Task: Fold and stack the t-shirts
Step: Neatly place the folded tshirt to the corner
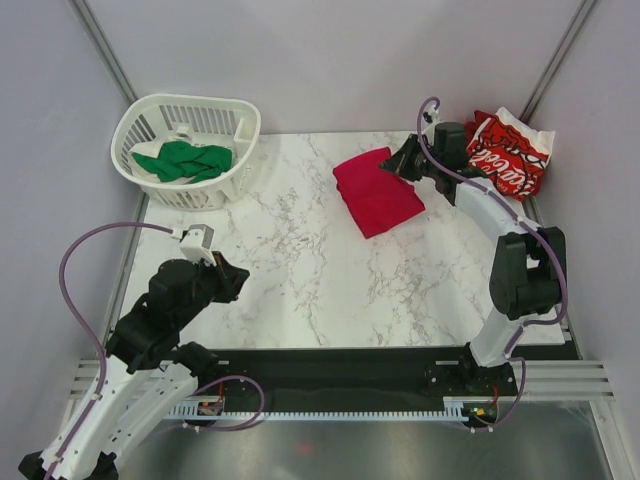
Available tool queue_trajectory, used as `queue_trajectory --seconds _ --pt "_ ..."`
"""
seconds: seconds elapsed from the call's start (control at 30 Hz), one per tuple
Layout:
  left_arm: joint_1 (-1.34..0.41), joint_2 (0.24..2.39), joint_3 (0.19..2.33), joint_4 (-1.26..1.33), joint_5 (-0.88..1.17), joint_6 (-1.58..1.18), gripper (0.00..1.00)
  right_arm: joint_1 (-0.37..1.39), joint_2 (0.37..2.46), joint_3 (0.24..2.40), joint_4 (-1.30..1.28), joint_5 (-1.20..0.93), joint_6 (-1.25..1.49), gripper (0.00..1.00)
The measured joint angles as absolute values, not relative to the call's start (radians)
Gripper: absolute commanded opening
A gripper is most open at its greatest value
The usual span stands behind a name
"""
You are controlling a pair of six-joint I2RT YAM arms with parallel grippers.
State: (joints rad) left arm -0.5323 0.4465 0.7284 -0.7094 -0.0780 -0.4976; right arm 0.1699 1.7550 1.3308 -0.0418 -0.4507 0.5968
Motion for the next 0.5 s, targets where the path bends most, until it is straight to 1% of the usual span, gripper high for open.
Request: queue_trajectory --seconds 0.23,0.5 --pt "-0.532 0.441 0.728 -0.709 -0.080 -0.497 0.13 0.161 1.786 1.519 -0.184 -0.403 0.552 0.00" --pt "-0.532 0.437 0.728 -0.709 -0.081 -0.497 0.14 0.139 1.846 1.719 -0.284 -0.389 0.522 0.00"
